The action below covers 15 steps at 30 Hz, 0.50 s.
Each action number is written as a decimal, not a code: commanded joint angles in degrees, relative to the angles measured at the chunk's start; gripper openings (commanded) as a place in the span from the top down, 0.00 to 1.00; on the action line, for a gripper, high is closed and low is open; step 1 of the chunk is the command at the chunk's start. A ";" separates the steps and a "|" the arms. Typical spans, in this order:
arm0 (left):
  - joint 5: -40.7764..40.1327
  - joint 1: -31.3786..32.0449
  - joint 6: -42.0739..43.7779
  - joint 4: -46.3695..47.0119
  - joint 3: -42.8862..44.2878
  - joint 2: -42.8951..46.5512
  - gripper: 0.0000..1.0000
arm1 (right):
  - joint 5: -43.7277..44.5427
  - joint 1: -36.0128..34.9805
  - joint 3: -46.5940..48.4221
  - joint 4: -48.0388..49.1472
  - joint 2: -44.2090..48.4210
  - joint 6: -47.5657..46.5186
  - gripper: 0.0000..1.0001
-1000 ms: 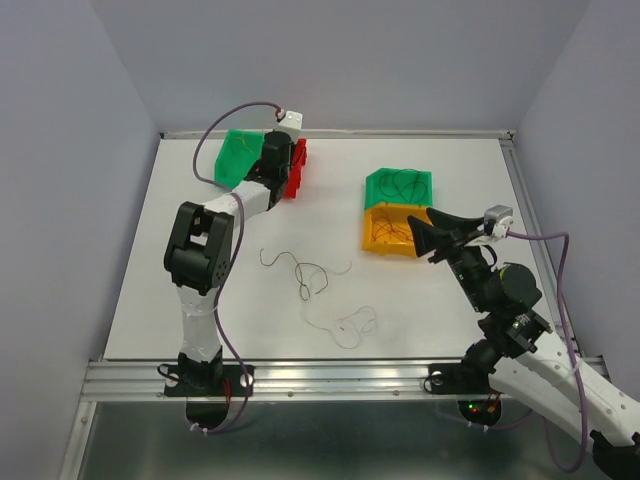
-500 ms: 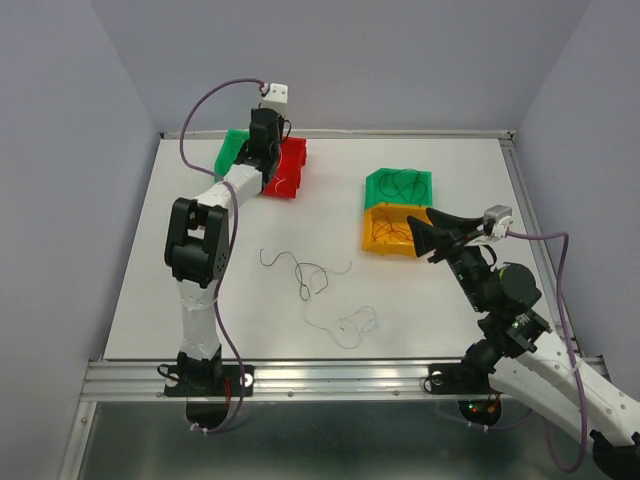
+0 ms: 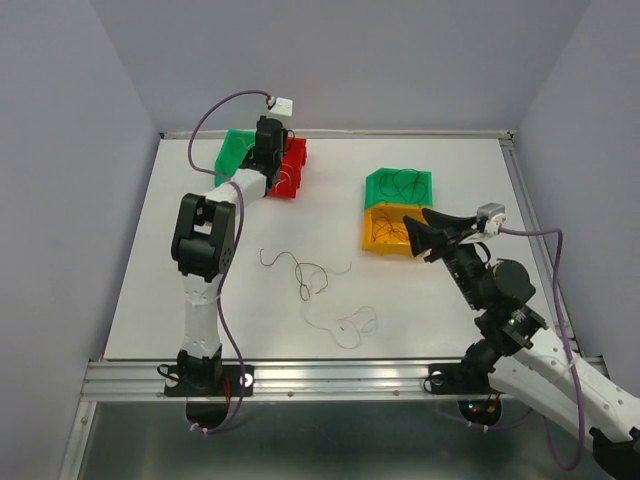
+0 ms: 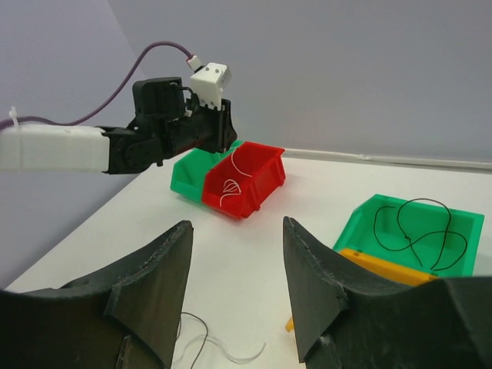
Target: Untangle the cables
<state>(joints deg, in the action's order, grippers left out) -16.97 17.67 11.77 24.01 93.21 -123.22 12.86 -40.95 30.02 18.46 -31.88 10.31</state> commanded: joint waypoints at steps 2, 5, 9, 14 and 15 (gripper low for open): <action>1.41 0.17 0.18 1.04 -1.36 6.67 0.60 | -0.91 -0.01 0.48 2.55 -0.64 0.07 0.44; 1.68 0.35 0.71 0.86 -2.59 10.35 0.50 | -1.17 -0.01 0.65 2.55 -1.17 0.15 0.44; 2.64 0.52 2.64 -0.89 -5.14 15.01 0.36 | -2.31 -0.01 2.49 0.19 -4.23 0.42 0.39; 20.84 2.36 13.24 -15.36 -11.80 23.96 0.21 | -9.34 -0.10 11.00 -8.86 -16.69 -0.20 0.34; 23.88 2.72 14.93 -18.27 -13.56 25.64 0.17 | -9.87 -0.10 11.89 -9.84 -17.77 0.06 0.34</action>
<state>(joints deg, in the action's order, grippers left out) -7.90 18.55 18.17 15.51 83.92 -105.62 7.90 -40.95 35.27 14.17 -44.69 10.46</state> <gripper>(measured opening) 0.798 0.657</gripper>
